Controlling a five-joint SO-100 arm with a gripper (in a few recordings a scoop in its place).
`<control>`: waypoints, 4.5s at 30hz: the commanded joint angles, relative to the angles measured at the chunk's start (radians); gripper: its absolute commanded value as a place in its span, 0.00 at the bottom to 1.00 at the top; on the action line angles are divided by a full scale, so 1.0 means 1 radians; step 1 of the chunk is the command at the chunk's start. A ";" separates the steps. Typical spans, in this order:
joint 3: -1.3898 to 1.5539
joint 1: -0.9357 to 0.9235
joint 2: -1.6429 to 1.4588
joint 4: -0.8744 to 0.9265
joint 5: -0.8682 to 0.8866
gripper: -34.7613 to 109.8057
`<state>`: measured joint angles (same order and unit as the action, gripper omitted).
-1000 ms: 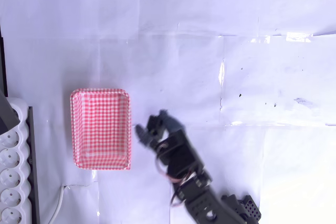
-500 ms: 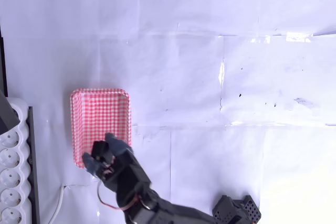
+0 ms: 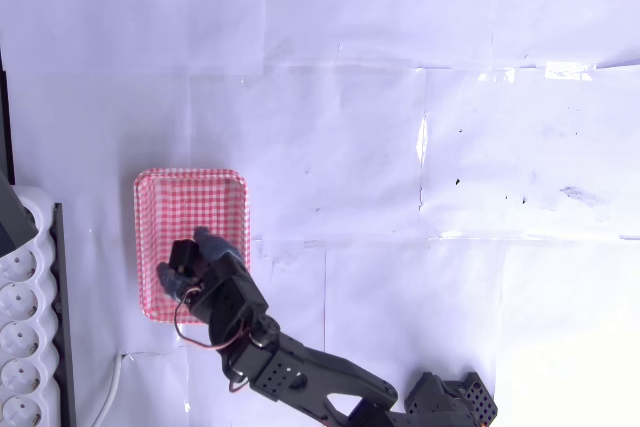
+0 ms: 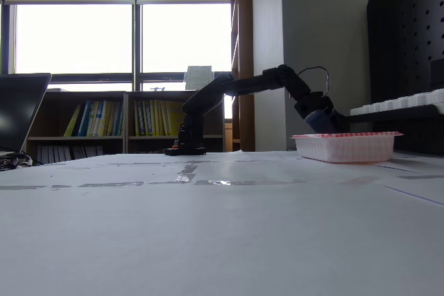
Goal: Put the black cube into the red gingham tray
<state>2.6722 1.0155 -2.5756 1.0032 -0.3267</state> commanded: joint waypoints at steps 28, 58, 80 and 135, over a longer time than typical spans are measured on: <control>-0.091 -0.100 0.844 0.276 -0.025 0.50; -2.516 -0.942 2.697 0.242 0.307 0.24; -2.657 -0.957 2.750 0.328 0.296 0.25; -2.657 -0.957 2.750 0.328 0.296 0.25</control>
<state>0.0123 0.0491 0.1703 1.3100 -0.0215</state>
